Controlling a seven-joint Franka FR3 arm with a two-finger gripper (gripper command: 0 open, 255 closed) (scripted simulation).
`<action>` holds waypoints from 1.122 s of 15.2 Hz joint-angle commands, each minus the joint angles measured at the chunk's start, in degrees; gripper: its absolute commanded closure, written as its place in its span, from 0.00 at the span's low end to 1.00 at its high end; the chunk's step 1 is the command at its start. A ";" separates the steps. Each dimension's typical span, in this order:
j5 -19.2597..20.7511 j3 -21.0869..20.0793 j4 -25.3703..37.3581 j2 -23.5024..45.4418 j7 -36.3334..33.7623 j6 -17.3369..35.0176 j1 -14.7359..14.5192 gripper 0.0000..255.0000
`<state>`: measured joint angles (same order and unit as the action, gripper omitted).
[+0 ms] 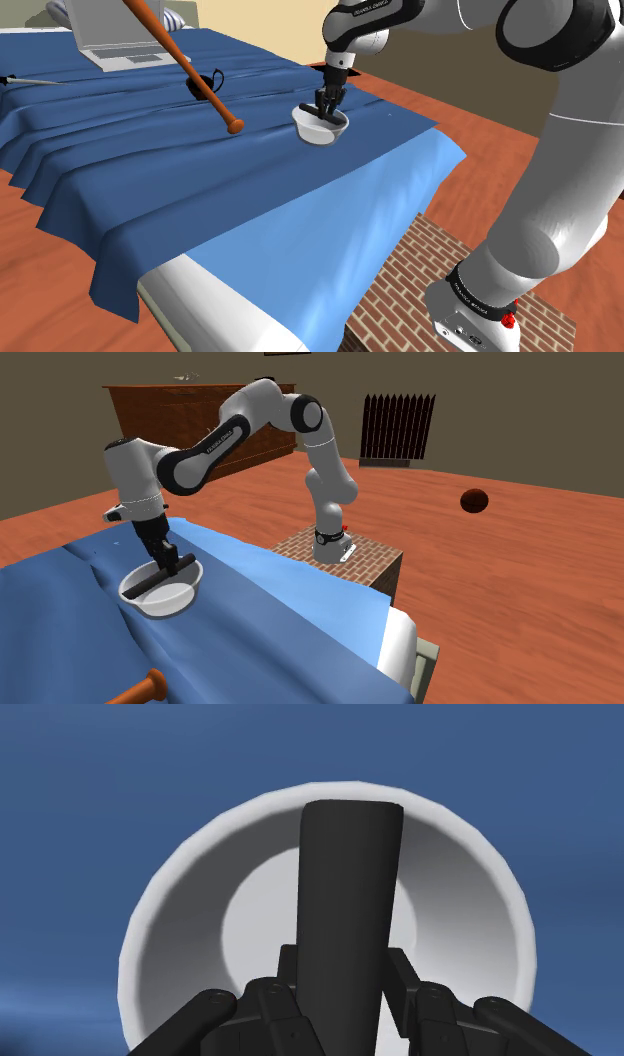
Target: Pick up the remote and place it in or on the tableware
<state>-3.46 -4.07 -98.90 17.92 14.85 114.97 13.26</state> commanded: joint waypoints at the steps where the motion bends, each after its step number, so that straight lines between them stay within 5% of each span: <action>1: 0.00 0.00 0.04 0.00 -0.01 0.06 0.00 0.00; 6: 0.00 0.01 0.04 0.02 0.00 0.07 0.01 0.00; 10: 0.02 0.12 5.22 -1.54 -0.04 -6.67 0.28 0.00; 17: 0.02 0.12 5.22 -1.54 -0.04 -6.67 0.28 0.00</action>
<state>-3.43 -3.96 -93.70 16.38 14.82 108.32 13.54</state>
